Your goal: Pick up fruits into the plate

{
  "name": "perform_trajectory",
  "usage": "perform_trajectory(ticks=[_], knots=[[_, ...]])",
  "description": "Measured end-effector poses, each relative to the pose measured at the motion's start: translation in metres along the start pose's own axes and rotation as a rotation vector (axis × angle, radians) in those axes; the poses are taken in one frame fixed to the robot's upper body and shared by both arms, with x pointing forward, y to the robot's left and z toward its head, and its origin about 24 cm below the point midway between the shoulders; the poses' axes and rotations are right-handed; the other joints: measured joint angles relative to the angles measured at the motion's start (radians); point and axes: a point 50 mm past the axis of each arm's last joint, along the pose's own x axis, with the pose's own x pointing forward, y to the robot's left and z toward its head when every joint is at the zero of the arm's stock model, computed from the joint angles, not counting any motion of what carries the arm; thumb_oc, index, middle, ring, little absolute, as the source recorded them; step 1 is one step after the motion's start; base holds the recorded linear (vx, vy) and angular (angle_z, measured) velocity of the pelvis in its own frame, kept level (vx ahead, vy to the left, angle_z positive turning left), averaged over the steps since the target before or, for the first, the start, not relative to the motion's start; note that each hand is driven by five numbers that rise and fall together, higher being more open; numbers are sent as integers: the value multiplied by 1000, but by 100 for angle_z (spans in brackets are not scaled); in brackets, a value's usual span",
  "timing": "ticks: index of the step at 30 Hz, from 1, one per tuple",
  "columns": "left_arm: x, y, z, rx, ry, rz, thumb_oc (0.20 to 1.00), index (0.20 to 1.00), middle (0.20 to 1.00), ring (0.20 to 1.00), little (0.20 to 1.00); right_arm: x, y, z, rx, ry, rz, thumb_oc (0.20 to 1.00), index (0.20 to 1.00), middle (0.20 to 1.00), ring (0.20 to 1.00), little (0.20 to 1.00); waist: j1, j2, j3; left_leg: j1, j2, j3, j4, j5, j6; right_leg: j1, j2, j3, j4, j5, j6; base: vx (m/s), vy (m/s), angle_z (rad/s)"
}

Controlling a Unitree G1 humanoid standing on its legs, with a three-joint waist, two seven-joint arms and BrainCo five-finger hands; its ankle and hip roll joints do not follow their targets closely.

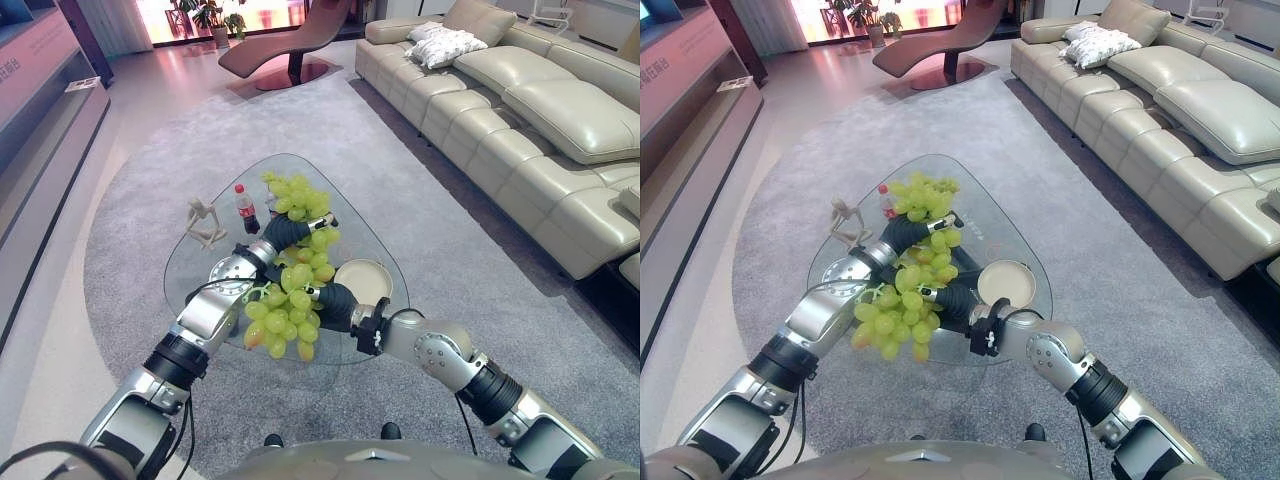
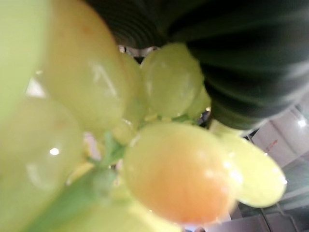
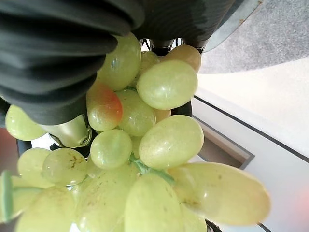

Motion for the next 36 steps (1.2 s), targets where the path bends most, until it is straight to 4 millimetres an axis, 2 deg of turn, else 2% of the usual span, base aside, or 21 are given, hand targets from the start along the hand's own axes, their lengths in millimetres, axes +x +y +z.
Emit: perform_trajectory(ticks=[4, 7, 8, 9, 10, 14, 17, 22, 29, 36], knots=[[-1, 0, -3, -19, 19, 10, 200, 200, 200, 200, 200, -1, -1, -3, 10, 3, -6, 200, 200, 200, 200, 200, 1, 0, 0, 0, 0, 0, 0, 0, 0, 1, 0, -1, 0, 0, 0, 0, 0, 0], [-6, 1, -9, -98, 24, 41, 200, 200, 200, 200, 200, -2, -1, -6, 20, 5, -8, 200, 200, 200, 200, 200, 0, -1, 1, 0, 0, 0, 0, 0, 0, 1, 0, -1, 0, 0, 0, 0, 0, 0], [-8, 1, -11, -125, 28, 50, 316, 316, 316, 316, 316, -2, -2, -6, 24, 4, -11, 200, 200, 200, 200, 200, 1, -1, 1, 0, 1, -1, 0, 0, 0, 1, 0, -2, 0, 0, 0, 0, 0, 0], [-11, 2, -14, -161, 31, 63, 598, 598, 598, 598, 598, -3, -2, -8, 32, 0, -15, 200, 200, 200, 200, 200, 2, -2, 1, 0, 1, -1, 0, -1, -1, 1, -1, -2, 0, 0, 0, 0, 0, 0], [-13, 2, -17, -181, 36, 70, 1000, 1000, 1000, 1000, 1000, -4, -3, -9, 38, -3, -18, 200, 200, 200, 200, 200, 3, -2, 1, -1, 1, -1, 0, -2, -2, 1, -3, -2, 0, -1, 0, 0, 0, 0], [-29, 8, -30, -267, 61, 129, 1000, 1000, 1000, 1000, 1000, -13, -11, -9, 78, -58, -51, 200, 200, 200, 200, 200, 3, -7, 5, -7, 0, -9, 0, -4, -5, 1, -8, -11, 0, -1, 1, 20, 15, 6], [-43, 12, -43, -318, 95, 155, 1000, 1000, 1000, 1000, 1000, -26, -29, 6, 83, -154, -115, 200, 200, 200, 200, 200, 6, -12, 9, -11, 0, -16, 0, -4, -5, 1, -10, -20, 0, -3, 3, 26, 12, 7], [-61, 21, -62, -394, 135, 199, 1000, 1000, 1000, 1000, 1000, -42, -49, 17, 86, -226, -196, 200, 200, 200, 200, 200, 9, -12, 18, -20, 0, -30, 0, -3, -4, 1, -9, -30, 0, -7, 3, 31, 4, 8], [-83, 22, -84, -538, 157, 178, 1000, 1000, 1000, 1000, 1000, -67, -75, 7, 35, -196, -330, 200, 200, 200, 200, 200, 30, -13, 27, -23, -2, -38, 0, -2, 6, 5, -6, -44, -1, -13, 9, 19, 0, 4], [-99, 17, -105, -599, 222, 158, 1000, 1000, 1000, 1000, 1000, -94, -110, -1, -51, -126, -545, 200, 200, 200, 200, 200, 44, -12, 70, -18, -2, -43, 0, -3, 5, 18, -6, -56, -1, -19, 9, 51, 4, 5]])
